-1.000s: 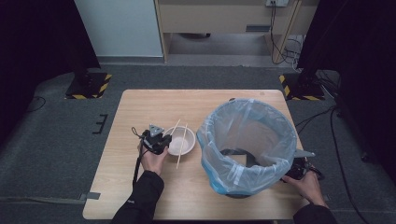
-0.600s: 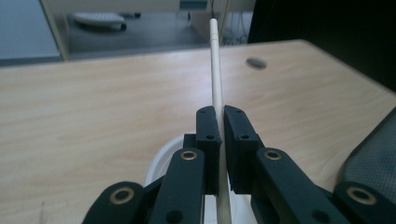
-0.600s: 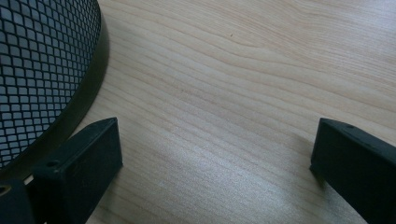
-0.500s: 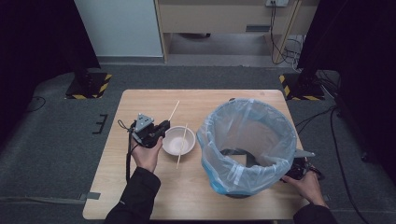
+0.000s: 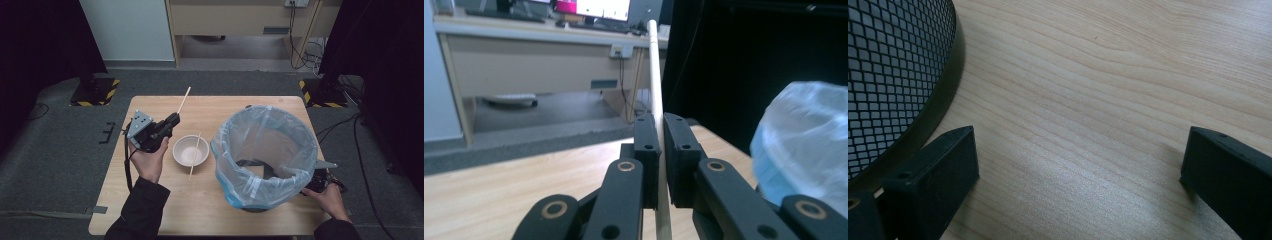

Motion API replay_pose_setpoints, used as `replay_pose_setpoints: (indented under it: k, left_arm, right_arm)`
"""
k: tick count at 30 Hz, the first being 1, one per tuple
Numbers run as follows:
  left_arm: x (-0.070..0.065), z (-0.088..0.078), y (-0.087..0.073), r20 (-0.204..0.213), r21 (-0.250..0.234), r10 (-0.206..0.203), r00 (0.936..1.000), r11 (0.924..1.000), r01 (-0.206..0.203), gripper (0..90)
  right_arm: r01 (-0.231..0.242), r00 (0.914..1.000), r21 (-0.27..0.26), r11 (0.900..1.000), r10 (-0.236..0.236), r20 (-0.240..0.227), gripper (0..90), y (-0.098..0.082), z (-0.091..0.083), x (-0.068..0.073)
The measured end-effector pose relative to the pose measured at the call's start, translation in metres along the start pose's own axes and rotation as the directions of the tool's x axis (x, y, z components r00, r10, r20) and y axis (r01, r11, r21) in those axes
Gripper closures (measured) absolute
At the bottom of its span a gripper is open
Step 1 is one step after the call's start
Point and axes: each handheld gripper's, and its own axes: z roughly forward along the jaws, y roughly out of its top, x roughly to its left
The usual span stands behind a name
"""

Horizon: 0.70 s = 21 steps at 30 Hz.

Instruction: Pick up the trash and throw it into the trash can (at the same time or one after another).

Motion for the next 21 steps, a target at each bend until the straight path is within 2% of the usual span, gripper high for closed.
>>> replay_pose_setpoints:
  k: [13, 21]
  left_arm:
    - [-0.02, -0.012, 0.035, 0.061, -0.103, 0.038, 0.9974, 0.9942, -0.031, 84.9]
    - [-0.042, -0.015, 0.057, 0.125, -0.16, 0.079, 0.989, 0.9854, -0.059, 84.8]
  right_arm:
    - [0.0, 1.0, 0.0, 1.0, 0.0, 0.0, 2.2, 0.0, 0.0, 0.0]
    - [0.0, 1.0, 0.0, 1.0, 0.0, 0.0, 2.2, 0.0, 0.0, 0.0]
